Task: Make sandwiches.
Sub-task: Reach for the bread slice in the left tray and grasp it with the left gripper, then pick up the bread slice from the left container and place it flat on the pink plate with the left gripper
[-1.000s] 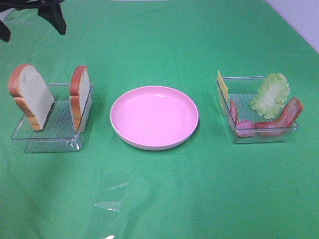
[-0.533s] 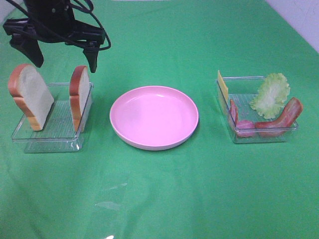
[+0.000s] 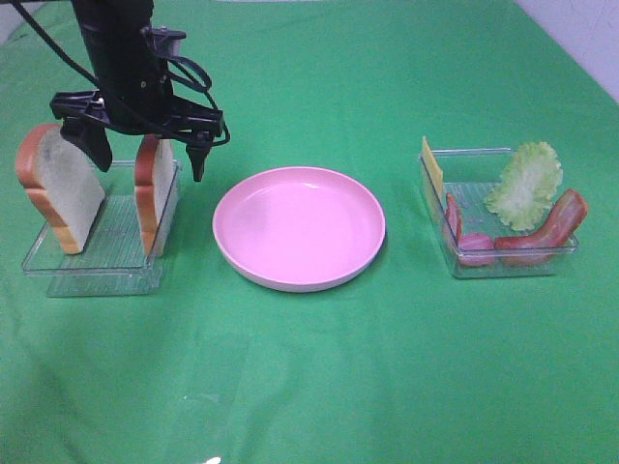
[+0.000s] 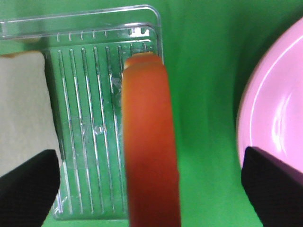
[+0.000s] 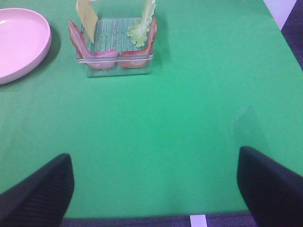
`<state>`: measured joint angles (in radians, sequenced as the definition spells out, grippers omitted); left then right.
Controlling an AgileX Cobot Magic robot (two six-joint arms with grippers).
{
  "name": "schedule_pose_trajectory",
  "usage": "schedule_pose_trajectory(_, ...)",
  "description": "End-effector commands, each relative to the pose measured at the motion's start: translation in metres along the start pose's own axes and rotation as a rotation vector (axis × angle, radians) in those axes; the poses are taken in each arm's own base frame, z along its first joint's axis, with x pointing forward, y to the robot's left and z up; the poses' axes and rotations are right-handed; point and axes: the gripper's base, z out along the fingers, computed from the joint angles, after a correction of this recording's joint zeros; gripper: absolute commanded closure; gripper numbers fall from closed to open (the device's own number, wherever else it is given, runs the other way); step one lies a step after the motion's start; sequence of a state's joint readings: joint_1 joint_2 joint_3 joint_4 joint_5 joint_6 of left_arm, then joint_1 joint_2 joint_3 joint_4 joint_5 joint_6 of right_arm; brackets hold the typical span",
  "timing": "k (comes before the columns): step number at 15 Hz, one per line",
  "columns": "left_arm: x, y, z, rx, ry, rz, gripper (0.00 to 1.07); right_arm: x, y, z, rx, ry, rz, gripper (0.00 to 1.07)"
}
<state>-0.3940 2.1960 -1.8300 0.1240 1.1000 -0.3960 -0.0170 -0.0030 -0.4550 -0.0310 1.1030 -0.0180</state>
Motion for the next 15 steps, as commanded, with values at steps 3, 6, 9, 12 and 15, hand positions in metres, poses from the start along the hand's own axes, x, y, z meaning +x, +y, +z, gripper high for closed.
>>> schedule_pose_trajectory(3,-0.004,-0.005,0.013,0.010,-0.038,-0.027,0.26,0.003,0.000,-0.003,0.004,-0.036,0.000,0.18)
schedule_pose_trajectory(6,-0.004,-0.004,0.011,0.004,-0.034,-0.043,0.55,0.003,0.000,-0.003,0.004,-0.036,0.000,0.18)
schedule_pose_trajectory(9,0.000,-0.002,0.011,-0.016,0.008,-0.047,0.80,0.003,0.000,-0.003,0.004,-0.036,0.000,0.18)
schedule_pose_trajectory(12,0.001,-0.001,0.009,-0.027,0.031,-0.056,0.81,0.003,0.000,-0.003,0.004,-0.036,0.000,0.18)
schedule_pose_trajectory(15,-0.007,-0.002,-0.010,-0.029,0.022,-0.077,0.81,0.003,0.000,-0.003,0.004,-0.036,0.000,0.18)
